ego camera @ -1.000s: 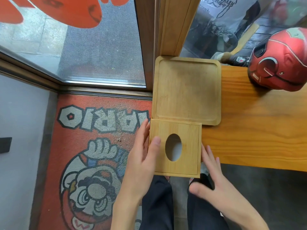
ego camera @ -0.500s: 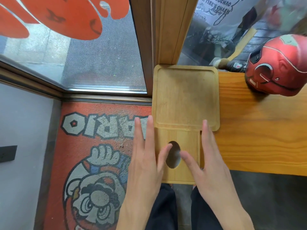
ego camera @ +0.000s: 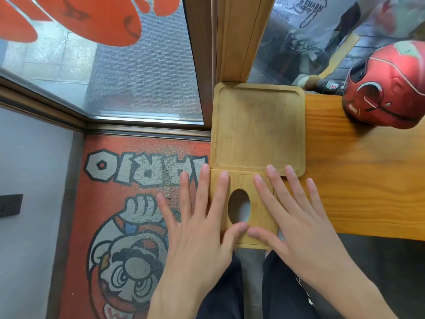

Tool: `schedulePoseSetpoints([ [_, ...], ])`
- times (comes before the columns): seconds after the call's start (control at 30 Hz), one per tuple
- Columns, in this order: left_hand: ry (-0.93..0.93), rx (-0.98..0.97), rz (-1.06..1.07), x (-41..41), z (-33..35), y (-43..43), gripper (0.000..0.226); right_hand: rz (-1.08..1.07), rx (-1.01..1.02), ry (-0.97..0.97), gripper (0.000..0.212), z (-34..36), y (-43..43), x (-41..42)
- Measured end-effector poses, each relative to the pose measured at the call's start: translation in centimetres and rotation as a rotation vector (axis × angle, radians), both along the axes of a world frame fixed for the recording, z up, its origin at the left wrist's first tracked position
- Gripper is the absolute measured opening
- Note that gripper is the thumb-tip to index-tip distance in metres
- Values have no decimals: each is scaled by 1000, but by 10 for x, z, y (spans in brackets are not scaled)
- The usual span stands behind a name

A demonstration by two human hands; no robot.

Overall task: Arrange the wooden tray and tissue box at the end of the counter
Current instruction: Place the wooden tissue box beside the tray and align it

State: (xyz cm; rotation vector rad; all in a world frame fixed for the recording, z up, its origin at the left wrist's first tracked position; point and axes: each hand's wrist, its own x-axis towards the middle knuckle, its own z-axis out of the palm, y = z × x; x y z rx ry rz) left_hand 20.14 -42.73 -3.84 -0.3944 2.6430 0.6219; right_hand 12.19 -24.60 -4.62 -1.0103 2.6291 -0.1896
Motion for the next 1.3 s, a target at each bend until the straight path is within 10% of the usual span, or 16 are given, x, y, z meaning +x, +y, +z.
schedulePoseSetpoints([
  [0.17, 204, 266, 266, -42, 4, -23, 51, -468, -512, -190, 54, 3, 11, -29],
  [0.33, 93, 443, 562, -119, -31, -50, 41, -867, -373, -128, 58, -38, 16, -90],
  [0.87, 194, 130, 481, -148, -46, -43, 20, -781, -167, -79, 89, -60, -19, -106],
  [1.1, 135, 447, 670, -140, -36, -56, 31, -753, -208, -141, 92, -59, -11, -104],
  [1.3, 301, 62, 482, -61, -5, -13, 41, -518, -478, -29, 49, -7, -9, -53],
])
